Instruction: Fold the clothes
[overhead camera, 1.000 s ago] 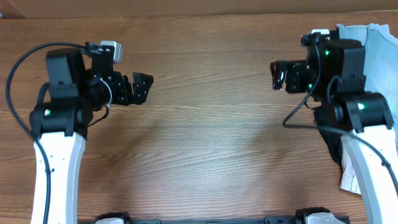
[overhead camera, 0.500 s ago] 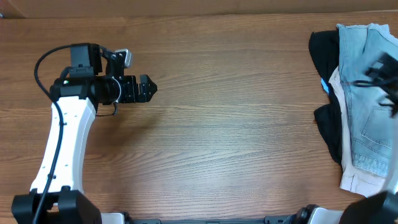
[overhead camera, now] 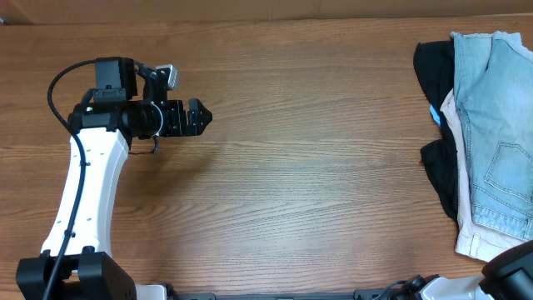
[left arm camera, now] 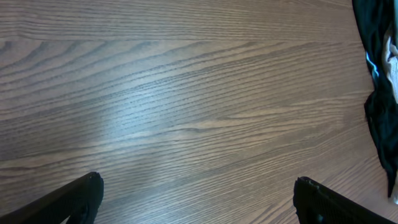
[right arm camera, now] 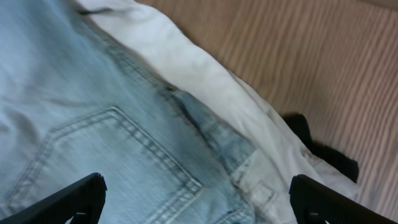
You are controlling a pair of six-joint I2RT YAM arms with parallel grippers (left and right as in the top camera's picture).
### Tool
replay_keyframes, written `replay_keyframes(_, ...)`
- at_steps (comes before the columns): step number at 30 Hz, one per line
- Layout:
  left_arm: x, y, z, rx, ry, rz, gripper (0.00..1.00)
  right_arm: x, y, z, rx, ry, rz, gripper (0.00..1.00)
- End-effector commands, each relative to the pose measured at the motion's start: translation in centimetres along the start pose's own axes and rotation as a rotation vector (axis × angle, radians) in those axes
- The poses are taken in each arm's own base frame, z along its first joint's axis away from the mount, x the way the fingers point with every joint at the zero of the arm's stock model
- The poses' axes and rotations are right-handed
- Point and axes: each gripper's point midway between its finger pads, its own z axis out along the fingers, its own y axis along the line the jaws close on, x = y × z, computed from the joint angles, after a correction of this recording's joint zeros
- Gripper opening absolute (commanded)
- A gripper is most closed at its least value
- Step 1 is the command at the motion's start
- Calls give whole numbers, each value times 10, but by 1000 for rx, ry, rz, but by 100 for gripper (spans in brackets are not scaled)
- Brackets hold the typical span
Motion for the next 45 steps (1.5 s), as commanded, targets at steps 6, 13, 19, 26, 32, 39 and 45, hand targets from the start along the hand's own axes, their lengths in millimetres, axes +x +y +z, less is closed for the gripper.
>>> replay_keyframes(6, -9, -5, -5, 18, -27, 39, 100, 50, -4, 42, -23, 191, -12, 91)
replay_keyframes(13, -10, -5, -5, 15, -30, 41, 100, 70, -8, 60, -9, 249, -12, 67)
replay_keyframes(19, -11, -5, -5, 15, -35, 44, 100, 68, -3, 60, -30, 242, 23, 4)
replay_keyframes(26, -13, -5, -5, 16, -42, 47, 98, 58, 58, 30, -295, 249, 1, 4)
replay_keyframes(32, -19, -7, -6, 25, -66, 37, 96, 47, 119, -34, -474, 157, -140, 4)
replay_keyframes(39, -24, -7, -6, 25, -83, 36, 96, 73, 179, -120, -611, 75, -373, 4)
replay_keyframes(45, -33, -6, -8, 26, -121, 29, 96, 146, 226, -172, -716, 130, -608, 4)
